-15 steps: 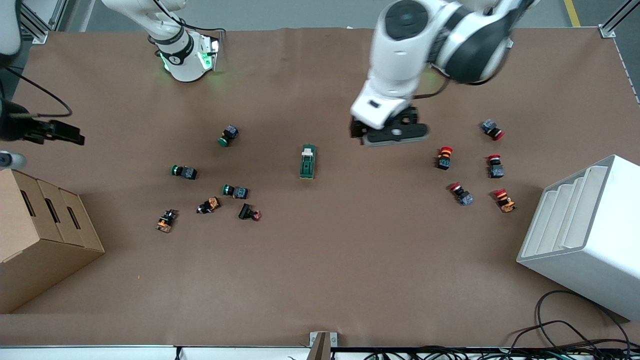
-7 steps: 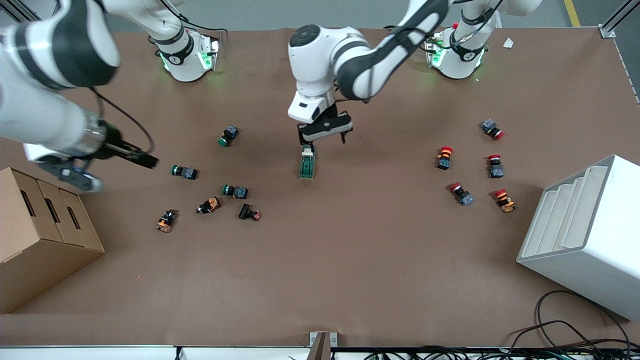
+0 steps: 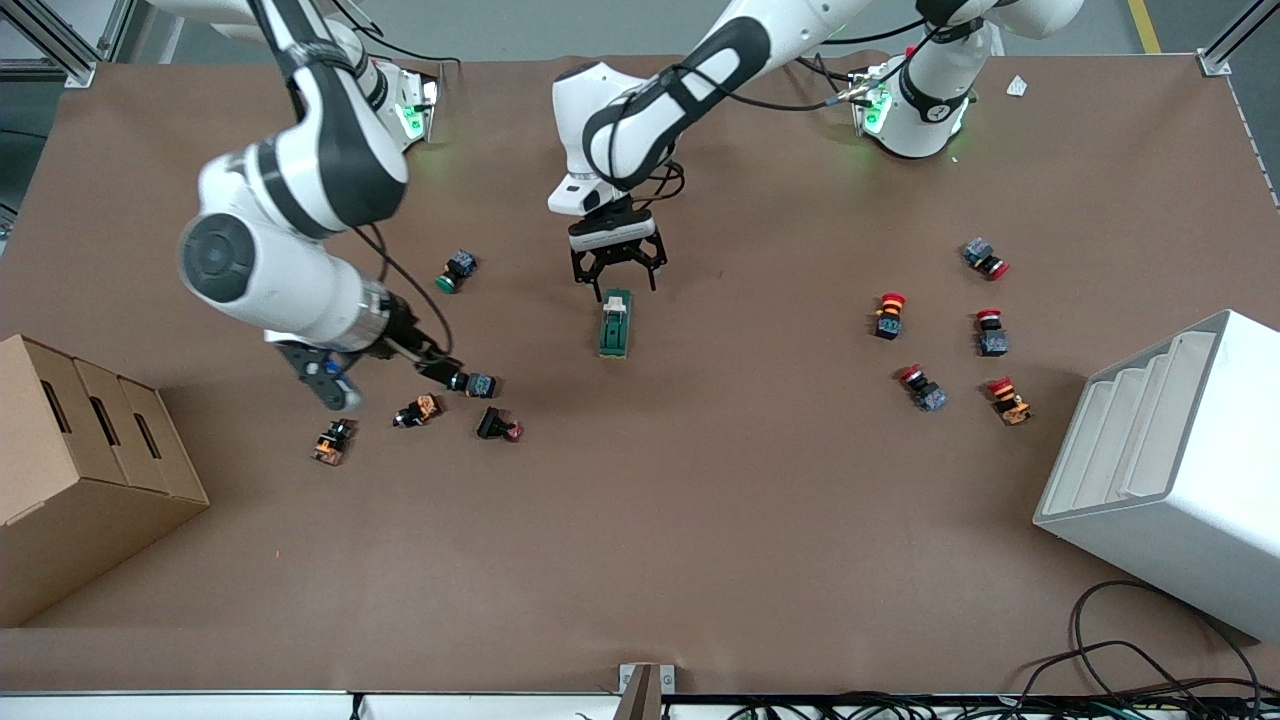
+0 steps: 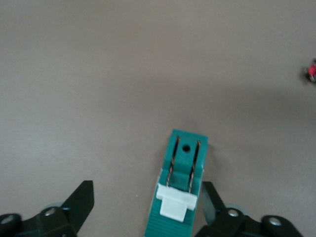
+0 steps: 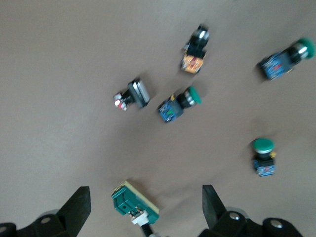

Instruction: Close load switch with both arms

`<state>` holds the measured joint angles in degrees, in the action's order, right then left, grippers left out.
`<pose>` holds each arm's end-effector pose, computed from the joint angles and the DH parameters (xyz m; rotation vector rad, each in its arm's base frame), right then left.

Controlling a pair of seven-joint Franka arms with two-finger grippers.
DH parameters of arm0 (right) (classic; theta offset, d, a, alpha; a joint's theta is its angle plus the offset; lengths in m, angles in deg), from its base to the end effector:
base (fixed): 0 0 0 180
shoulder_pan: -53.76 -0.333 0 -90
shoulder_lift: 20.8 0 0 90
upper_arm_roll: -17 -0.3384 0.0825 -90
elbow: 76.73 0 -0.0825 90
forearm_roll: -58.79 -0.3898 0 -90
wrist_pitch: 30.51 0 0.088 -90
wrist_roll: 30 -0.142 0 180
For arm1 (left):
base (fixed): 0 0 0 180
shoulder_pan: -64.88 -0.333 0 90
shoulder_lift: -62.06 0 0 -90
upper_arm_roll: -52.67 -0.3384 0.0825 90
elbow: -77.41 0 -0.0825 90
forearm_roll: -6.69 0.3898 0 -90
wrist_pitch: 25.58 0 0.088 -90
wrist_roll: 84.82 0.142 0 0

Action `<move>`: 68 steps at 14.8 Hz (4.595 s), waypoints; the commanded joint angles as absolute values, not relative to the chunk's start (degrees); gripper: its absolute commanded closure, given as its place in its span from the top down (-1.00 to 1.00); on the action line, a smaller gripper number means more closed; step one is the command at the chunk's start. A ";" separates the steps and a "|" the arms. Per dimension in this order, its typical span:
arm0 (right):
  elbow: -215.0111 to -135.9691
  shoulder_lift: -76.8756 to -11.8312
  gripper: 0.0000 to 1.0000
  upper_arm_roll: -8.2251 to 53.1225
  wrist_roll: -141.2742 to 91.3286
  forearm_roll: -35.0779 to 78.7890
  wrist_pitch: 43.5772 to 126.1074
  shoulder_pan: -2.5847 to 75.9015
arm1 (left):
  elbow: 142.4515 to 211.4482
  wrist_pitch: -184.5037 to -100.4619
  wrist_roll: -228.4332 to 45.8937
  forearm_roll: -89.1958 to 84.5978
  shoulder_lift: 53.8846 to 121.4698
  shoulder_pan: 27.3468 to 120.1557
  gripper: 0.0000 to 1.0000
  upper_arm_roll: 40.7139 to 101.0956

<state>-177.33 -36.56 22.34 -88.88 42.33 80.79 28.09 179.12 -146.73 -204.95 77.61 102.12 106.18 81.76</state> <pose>0.5833 0.2504 0.3916 -2.7667 1.1485 0.3270 0.3124 -0.5932 0.1795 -2.8841 -0.2008 -0.9637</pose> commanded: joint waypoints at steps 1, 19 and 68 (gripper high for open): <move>-179.39 -38.63 1.00 22.89 -90.29 38.06 85.05 24.77 | 180.60 -146.96 -212.05 86.29 103.44 107.41 0.73 81.85; -190.55 -48.48 1.00 22.80 -98.03 30.23 115.56 5.51 | 181.48 -146.17 -219.03 107.24 110.39 108.91 0.99 79.74; -169.81 -58.34 1.00 23.77 -77.87 34.00 100.38 24.64 | 177.26 -139.05 -217.73 101.29 110.23 111.46 0.99 79.56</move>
<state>-169.95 -61.41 24.65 -86.50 33.20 105.57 18.99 177.98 -138.41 -221.56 105.61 112.23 111.43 79.40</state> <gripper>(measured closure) 0.000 0.000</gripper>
